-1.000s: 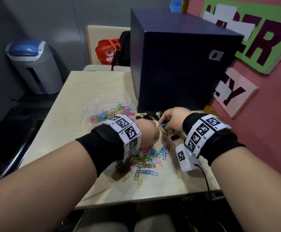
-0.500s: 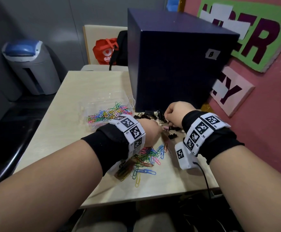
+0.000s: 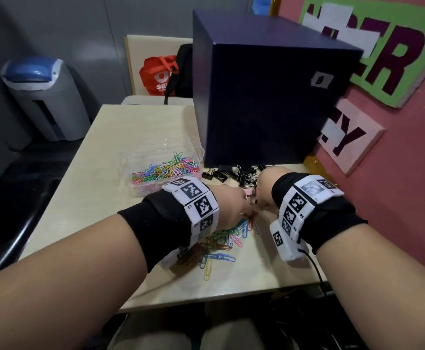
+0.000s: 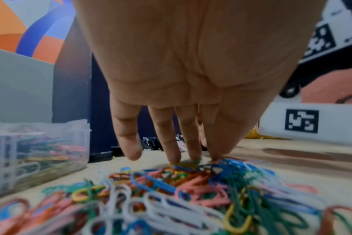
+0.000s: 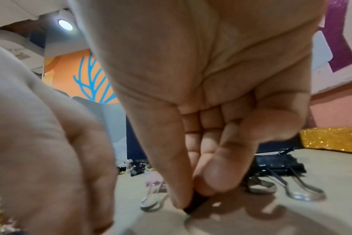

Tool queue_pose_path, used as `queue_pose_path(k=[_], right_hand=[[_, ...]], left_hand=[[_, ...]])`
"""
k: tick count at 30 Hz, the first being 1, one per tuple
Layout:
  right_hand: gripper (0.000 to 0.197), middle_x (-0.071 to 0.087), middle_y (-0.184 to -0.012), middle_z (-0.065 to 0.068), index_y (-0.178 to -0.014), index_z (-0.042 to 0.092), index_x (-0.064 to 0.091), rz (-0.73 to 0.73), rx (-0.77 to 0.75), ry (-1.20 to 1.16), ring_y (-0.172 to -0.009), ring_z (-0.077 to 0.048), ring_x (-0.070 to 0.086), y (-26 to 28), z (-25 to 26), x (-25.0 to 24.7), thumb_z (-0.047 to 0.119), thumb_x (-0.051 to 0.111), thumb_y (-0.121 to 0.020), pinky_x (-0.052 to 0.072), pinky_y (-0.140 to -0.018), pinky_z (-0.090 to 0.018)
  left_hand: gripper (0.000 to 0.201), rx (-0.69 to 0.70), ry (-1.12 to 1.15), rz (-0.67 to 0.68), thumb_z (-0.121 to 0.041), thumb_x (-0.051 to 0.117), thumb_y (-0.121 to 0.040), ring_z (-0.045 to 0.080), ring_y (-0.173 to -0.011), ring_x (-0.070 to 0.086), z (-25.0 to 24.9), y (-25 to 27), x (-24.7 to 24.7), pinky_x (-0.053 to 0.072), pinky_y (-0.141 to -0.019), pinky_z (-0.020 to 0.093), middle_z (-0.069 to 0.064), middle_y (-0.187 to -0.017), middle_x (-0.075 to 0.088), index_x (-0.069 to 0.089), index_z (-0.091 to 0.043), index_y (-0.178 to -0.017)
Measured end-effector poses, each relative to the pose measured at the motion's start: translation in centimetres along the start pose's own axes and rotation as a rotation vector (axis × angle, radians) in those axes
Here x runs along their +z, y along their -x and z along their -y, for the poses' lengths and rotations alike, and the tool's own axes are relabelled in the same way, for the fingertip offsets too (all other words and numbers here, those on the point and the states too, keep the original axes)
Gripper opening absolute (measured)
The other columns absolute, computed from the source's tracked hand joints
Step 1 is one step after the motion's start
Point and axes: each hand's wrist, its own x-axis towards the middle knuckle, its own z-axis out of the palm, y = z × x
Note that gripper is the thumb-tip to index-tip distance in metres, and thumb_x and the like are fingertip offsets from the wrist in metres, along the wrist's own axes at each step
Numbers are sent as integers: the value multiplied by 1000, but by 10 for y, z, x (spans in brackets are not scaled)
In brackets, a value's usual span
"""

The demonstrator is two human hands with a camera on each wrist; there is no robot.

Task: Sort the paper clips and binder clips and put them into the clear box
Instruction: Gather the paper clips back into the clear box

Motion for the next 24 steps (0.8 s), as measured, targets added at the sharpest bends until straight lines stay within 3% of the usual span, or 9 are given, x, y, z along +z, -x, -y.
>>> queue_pose_path(k=[3, 5, 7, 10, 12, 15, 17, 19, 24], right_hand=[[28, 53, -77, -3, -109, 13, 65, 33, -2, -44, -84, -22, 53, 2, -4, -2, 32, 51, -94, 48, -79, -31], [16, 49, -64, 0, -81, 17, 62, 6, -33, -64, -69, -19, 54, 8, -2, -2, 29, 56, -90, 49, -66, -27], [31, 49, -43, 2, -59, 17, 50, 27, -61, -54, -51, -14, 44, 14, 2, -1, 28, 58, -88, 39, -49, -22], [39, 46, -29, 3, -53, 16, 48, 59, -107, -130, -46, -13, 43, 17, 12, 4, 31, 61, -86, 38, -47, -21], [36, 56, -45, 4, -57, 17, 50, 71, -151, -233, -45, -12, 52, 19, 19, 1, 29, 67, -86, 46, -51, -22], [29, 57, -47, 3, -67, 12, 58, 89, -147, -201, -39, -10, 51, 14, 23, -6, 28, 59, -92, 42, -45, -19], [21, 68, -84, -3, -100, 8, 68, -59, -149, -186, -70, -17, 60, 15, 24, -13, 21, 52, -95, 49, -63, -27], [32, 65, -119, -5, -124, 9, 61, -159, -138, -182, -100, -22, 62, 10, 24, -18, 15, 49, -95, 51, -85, -32], [48, 44, -146, -9, -146, 13, 38, -87, -173, -112, -128, -28, 48, 5, 33, -19, 10, 41, -98, 44, -101, -37]], left_hand=[[44, 2, 37, 40, -13, 48, -93, 24, -121, 51, 8, 3, 1, 45, -100, 36, 0, -135, 49, 57, -33, -131], [45, -17, 55, 33, -10, 48, -90, 22, -122, 51, 15, 6, 2, 45, -101, 38, -2, -134, 50, 60, -33, -127], [38, -62, 73, -21, -18, 47, -94, 23, -121, 52, 23, 7, 3, 46, -100, 39, -1, -132, 51, 58, -32, -128], [33, -146, 57, -82, -30, 43, -98, 25, -115, 56, 34, 9, 7, 48, -97, 40, 2, -128, 55, 58, -27, -127], [34, -155, 30, -34, -22, 42, -97, 27, -115, 55, 37, 11, 12, 48, -98, 40, 3, -129, 55, 60, -27, -125], [40, -126, 69, 3, -19, 44, -95, 24, -124, 49, 39, 16, 17, 42, -105, 39, -1, -136, 50, 57, -31, -130], [41, -115, 100, -19, -19, 44, -95, 23, -126, 48, 41, 20, 16, 41, -106, 38, -1, -137, 49, 56, -32, -132], [40, -137, 112, -61, -21, 44, -96, 23, -127, 47, 44, 22, 17, 41, -106, 38, 0, -139, 48, 54, -30, -134], [37, -211, 103, -106, -30, 41, -101, 26, -125, 49, 55, 15, 21, 44, -103, 41, 5, -139, 47, 53, -22, -135]])
